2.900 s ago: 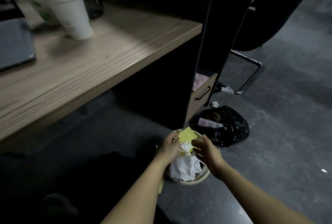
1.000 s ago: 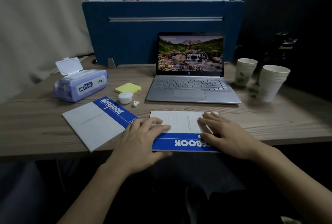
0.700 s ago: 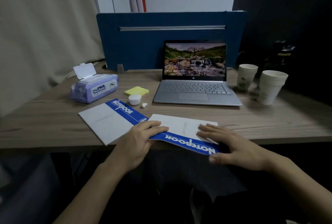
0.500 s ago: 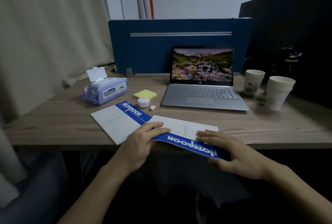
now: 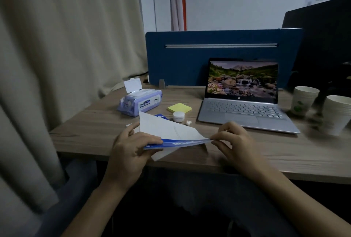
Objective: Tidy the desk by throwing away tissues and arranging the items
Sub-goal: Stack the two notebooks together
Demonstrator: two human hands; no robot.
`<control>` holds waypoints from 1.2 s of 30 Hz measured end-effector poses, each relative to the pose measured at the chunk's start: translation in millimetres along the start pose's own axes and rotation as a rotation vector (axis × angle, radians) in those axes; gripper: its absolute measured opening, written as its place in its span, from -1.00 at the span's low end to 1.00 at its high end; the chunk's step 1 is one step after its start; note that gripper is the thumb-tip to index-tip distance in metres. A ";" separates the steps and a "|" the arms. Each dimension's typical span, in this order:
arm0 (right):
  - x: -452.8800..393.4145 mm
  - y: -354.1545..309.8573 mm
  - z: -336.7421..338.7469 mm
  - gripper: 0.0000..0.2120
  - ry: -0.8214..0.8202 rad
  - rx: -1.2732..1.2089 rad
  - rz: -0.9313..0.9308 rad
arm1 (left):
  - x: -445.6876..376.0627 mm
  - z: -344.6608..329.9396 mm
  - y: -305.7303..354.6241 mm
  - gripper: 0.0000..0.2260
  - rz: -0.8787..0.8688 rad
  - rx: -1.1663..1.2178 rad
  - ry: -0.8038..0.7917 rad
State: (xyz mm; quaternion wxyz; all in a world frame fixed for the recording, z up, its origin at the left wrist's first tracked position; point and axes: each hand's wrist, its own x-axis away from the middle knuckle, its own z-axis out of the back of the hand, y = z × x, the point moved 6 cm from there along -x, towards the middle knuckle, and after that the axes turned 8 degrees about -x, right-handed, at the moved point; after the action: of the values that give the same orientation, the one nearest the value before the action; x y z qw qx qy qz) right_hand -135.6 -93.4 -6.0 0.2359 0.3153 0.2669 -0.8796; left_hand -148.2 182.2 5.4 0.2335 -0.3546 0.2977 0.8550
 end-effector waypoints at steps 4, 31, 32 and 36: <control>-20.1 -6.6 -32.0 -0.90 -0.010 -0.050 -0.017 | 9.5 20.5 -11.6 -0.81 -0.022 -0.093 0.032; -58.0 39.1 -100.4 -0.75 -0.213 -0.389 -0.426 | -8.0 -87.9 -8.6 -0.47 0.234 -0.469 -0.367; -59.0 39.2 -100.8 -0.75 -0.223 -0.386 -0.426 | -10.9 -91.9 -9.4 -0.46 0.256 -0.476 -0.376; -63.4 43.9 -98.7 -0.73 -0.239 -0.386 -0.422 | -19.3 -103.7 -15.4 -0.43 0.342 -0.440 -0.407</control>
State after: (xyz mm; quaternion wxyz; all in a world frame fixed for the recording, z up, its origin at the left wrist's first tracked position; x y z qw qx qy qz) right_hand -23.9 -49.5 -42.0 0.1334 0.0968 0.4589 -0.8731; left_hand -78.0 119.6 -44.8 0.0594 -0.1634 0.1087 0.9787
